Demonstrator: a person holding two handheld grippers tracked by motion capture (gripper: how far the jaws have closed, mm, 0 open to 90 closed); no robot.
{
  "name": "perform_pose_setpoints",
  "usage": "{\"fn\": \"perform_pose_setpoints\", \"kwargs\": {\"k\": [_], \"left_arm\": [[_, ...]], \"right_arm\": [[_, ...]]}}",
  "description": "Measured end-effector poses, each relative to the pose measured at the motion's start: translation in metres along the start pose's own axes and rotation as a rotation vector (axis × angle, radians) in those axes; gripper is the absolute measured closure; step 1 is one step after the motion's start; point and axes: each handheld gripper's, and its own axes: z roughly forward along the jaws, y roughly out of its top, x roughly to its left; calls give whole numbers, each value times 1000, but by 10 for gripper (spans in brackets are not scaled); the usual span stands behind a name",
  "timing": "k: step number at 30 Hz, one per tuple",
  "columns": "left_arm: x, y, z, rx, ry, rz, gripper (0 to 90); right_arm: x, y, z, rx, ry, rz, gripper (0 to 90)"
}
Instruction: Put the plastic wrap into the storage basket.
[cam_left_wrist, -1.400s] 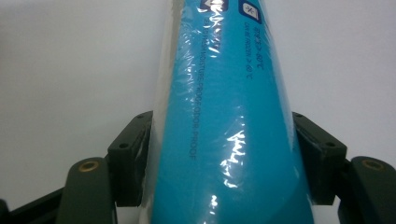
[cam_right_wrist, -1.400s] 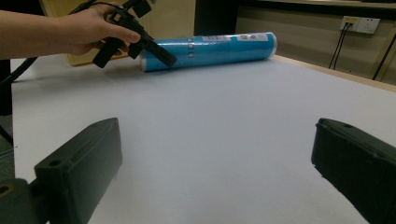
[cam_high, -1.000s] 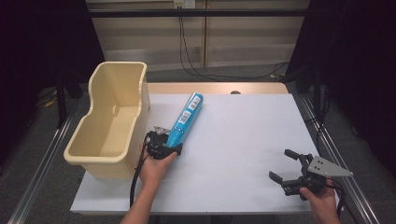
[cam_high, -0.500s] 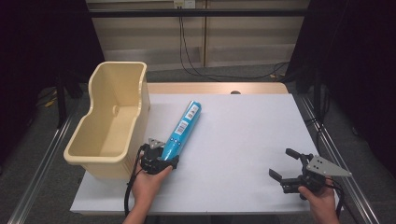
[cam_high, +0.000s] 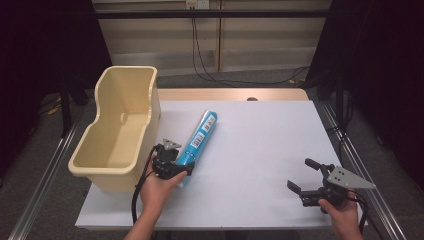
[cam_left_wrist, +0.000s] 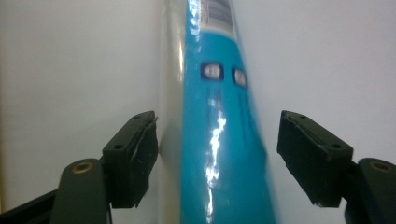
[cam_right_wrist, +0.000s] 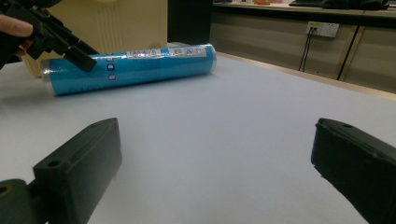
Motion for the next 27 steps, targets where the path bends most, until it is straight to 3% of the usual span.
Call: {"fn": "perform_pose_setpoints", "kwargs": {"k": [4,5,9,11,18,21,24,27], "left_arm": [[3,16,6,34,-13,13,232],[4,25,10,41,-14,-15,229],[7,36,17,65,0,-12,224],[11,44,26,100,1,-35,214],[13,58,42,149,-10,-51,209],[16,65,55,192,-18,-65,210],[17,68,63,200,-19,-74,210],[17,67,71,237,-34,-69,214]], "right_arm": [[0,1,-1,-4,0,0,12],[0,1,-1,-4,-2,-3,12],[-1,0,-2,-3,-1,0,12],[-2,0,-2,-1,0,3,12],[-2,-1,-1,5,0,5,12],[-2,-1,-1,6,4,4,13],[-2,-1,-1,9,3,4,13],[-3,-1,-1,7,3,5,13]]}}
